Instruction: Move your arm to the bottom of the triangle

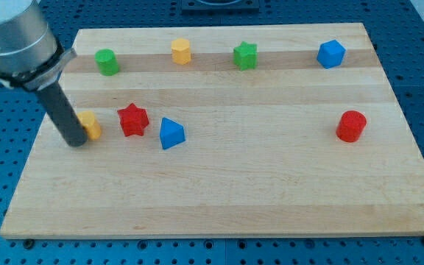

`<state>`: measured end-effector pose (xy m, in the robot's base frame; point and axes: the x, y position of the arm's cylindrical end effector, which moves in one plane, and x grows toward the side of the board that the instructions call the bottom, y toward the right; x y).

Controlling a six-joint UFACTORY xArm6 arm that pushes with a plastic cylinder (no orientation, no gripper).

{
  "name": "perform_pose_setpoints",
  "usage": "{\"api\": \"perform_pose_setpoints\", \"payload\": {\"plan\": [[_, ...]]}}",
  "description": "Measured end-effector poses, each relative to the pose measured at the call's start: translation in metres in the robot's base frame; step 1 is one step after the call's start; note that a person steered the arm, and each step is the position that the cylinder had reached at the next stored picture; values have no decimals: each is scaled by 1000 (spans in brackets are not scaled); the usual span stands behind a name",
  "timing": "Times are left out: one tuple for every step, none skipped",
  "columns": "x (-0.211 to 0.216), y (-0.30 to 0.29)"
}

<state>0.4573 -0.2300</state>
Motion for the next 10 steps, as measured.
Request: {"api": "perform_pose_setpoints", "payload": {"plan": [[-28, 0], [-28, -8], [-28, -9], [16, -9], [83, 12], [91, 102], [91, 114], [77, 178], [77, 179], [77, 179]]}}
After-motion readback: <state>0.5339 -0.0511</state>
